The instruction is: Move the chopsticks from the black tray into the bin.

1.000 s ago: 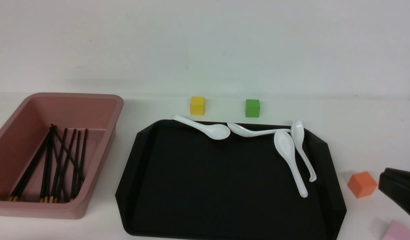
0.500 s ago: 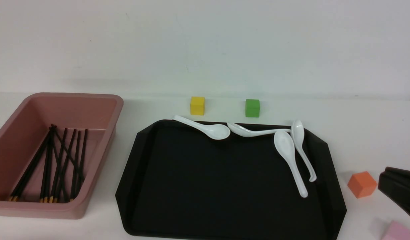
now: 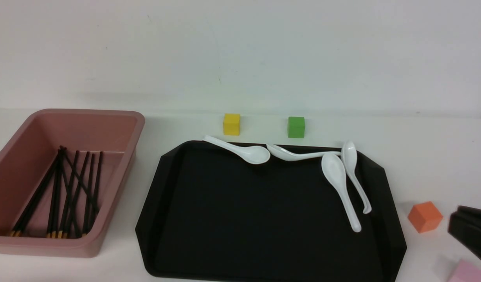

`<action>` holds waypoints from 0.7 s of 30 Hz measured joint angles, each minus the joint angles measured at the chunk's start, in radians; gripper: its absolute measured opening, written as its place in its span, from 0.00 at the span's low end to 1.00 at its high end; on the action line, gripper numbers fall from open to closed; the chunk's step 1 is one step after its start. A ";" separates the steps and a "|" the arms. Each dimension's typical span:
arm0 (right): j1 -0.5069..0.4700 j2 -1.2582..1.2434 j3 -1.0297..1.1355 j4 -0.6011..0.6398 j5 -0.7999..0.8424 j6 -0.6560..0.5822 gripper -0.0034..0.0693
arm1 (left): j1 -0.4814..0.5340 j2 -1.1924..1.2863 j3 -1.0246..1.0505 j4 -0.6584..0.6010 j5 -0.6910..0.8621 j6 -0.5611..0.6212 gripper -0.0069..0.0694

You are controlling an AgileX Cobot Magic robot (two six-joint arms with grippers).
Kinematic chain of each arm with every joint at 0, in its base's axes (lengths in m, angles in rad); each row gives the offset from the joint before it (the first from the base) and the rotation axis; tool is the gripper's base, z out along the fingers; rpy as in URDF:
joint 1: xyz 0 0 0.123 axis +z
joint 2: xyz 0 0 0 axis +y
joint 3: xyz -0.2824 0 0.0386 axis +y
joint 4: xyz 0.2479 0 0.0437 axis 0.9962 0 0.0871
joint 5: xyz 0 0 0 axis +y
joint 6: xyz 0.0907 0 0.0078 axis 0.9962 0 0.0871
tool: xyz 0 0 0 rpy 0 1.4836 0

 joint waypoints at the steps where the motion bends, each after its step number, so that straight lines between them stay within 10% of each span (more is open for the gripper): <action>1: -0.040 -0.018 0.016 0.016 0.000 -0.003 0.15 | 0.000 0.000 0.000 0.000 0.000 0.000 0.40; 21: -0.642 -0.444 0.417 -0.006 0.015 -0.009 0.19 | 0.000 0.000 0.000 0.000 0.000 0.000 0.40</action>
